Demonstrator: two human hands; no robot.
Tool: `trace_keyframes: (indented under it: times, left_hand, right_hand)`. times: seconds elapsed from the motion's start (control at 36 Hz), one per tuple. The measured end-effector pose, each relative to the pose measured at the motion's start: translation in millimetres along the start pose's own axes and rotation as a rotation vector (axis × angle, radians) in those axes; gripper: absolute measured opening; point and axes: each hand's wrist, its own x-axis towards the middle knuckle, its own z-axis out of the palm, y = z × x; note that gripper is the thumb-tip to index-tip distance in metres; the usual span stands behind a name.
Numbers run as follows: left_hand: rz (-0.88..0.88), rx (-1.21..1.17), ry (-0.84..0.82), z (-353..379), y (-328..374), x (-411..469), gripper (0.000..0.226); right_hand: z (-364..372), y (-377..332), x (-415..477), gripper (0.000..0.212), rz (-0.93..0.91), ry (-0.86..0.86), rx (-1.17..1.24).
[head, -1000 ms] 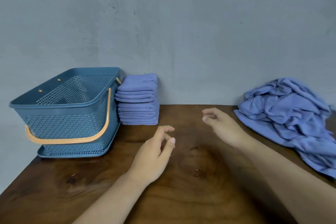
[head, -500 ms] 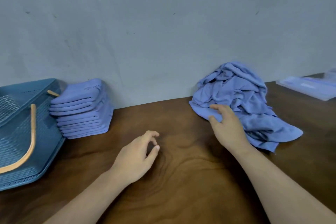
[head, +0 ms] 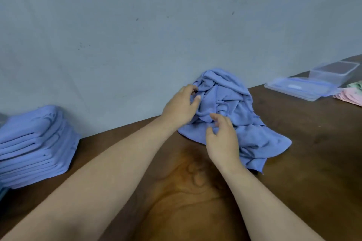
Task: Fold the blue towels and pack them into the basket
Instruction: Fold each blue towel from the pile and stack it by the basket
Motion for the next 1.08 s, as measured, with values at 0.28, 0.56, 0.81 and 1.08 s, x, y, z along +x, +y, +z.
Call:
trace_keyframes:
  times: [0.28,0.56,0.81,1.08]
  left_hand:
    - [0.052,0.19,-0.173,16.7,18.4,106.3,0.066]
    - [0.019,0.104,-0.024,27.1,-10.3,101.8,0.026]
    - [-0.171,-0.012,0.39,-74.1,-39.1,22.9,0.042]
    - [-0.323,-0.068,0.161,-114.1,-76.4,-181.0,0.042]
  right_hand:
    - [7.8,9.2,2.1,0.041,-0.055,-0.004,-0.095]
    - [9.1,9.8,0.6,0.038,-0.082,-0.032,-0.166]
    - [5.4,5.7,-1.0,0.037,-0.107,-0.013,-0.101]
    - [18.2,-4.3,-14.7,0.032,-0.269,-0.124,-0.116]
